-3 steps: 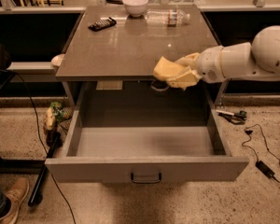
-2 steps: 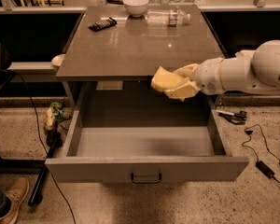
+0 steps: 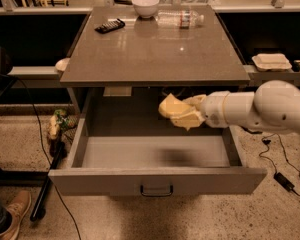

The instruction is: Place sponge into top drawer

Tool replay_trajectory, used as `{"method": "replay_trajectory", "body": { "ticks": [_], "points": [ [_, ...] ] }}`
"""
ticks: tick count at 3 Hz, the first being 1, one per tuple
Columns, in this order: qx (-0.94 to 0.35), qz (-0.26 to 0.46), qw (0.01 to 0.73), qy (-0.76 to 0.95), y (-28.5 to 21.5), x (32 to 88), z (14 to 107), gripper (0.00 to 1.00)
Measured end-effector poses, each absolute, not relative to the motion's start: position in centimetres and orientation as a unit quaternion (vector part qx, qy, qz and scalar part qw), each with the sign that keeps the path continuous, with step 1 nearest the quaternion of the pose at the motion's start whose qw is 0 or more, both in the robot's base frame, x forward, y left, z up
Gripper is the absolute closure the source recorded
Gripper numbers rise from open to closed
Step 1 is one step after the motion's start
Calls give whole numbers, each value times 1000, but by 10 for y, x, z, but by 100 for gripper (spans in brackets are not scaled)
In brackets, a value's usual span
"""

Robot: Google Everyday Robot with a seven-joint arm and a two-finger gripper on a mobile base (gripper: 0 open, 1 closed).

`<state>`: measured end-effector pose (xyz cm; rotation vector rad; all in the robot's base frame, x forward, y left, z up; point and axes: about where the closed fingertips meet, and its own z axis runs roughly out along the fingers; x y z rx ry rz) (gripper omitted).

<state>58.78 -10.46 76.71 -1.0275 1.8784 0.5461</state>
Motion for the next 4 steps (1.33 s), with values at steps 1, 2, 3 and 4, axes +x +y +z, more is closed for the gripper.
{"method": "replay_trajectory", "body": {
  "ticks": [1,2,3,4],
  "points": [
    [-361,213,465,780,-104,608,743,100],
    [-319,203,478,793,-97,629,718,93],
    [-292,200,486,800,-91,643,702,75],
    [-278,200,488,803,-86,651,692,52]
  ]
}}
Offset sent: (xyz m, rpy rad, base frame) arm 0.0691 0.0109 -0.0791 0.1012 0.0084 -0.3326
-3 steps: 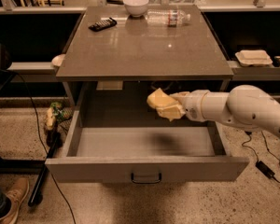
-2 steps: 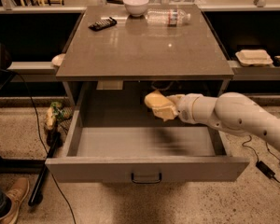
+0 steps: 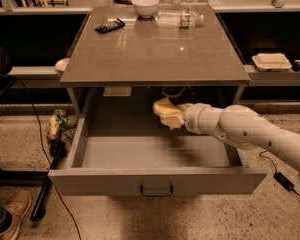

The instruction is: Place sponge into top drawer

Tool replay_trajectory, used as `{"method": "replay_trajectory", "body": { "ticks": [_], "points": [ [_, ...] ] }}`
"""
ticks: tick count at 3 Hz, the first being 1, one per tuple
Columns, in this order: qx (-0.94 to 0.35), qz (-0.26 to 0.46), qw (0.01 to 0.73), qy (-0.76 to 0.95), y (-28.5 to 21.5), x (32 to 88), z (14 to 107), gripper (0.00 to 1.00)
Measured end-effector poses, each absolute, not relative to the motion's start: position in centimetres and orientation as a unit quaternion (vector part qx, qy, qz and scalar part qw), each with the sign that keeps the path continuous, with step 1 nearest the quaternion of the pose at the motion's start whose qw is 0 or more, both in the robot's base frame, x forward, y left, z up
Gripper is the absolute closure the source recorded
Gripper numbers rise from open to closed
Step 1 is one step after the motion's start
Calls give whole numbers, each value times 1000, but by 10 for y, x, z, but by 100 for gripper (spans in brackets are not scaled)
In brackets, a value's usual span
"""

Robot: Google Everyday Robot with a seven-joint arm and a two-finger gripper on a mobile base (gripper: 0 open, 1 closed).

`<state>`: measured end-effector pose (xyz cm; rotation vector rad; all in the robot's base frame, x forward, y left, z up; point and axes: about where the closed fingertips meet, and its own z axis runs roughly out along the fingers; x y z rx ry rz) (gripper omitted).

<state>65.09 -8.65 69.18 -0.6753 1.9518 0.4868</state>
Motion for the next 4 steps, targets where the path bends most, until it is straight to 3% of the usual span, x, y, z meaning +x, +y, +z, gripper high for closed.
{"method": "replay_trajectory", "body": {
  "ticks": [2,4],
  "points": [
    [-270,200,490,804,-84,656,687,5],
    [-265,216,515,786,-96,656,704,0]
  ]
}}
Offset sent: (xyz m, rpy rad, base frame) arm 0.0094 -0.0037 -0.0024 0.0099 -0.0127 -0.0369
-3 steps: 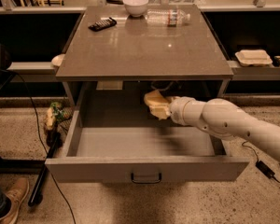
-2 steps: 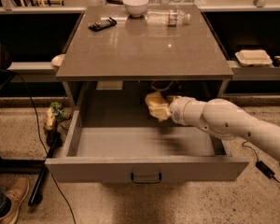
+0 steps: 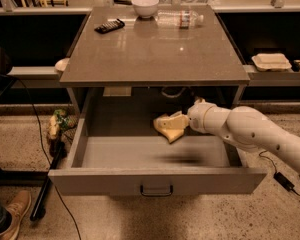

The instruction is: Place sponge into top drawer

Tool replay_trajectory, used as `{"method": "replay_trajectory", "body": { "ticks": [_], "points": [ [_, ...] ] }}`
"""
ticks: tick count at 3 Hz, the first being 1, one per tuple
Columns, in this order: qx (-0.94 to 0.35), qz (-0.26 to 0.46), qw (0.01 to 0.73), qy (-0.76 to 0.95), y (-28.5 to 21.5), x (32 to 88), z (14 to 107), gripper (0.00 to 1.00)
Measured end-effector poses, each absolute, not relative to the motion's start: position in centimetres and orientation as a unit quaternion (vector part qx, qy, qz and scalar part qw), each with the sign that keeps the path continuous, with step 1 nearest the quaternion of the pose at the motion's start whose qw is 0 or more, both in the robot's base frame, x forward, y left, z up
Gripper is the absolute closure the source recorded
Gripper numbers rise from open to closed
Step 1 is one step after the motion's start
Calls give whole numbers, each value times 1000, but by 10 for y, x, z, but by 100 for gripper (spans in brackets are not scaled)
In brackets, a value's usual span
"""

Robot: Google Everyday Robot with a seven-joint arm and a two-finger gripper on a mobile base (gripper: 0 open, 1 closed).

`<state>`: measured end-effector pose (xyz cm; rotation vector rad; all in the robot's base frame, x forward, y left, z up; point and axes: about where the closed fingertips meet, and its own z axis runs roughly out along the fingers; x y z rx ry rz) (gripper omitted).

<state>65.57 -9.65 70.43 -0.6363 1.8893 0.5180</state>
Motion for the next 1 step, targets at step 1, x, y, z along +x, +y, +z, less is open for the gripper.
{"method": "replay_trajectory", "body": {
  "ticks": [1],
  "points": [
    [-269,241,537,762,-101,651,721,0]
  ]
}}
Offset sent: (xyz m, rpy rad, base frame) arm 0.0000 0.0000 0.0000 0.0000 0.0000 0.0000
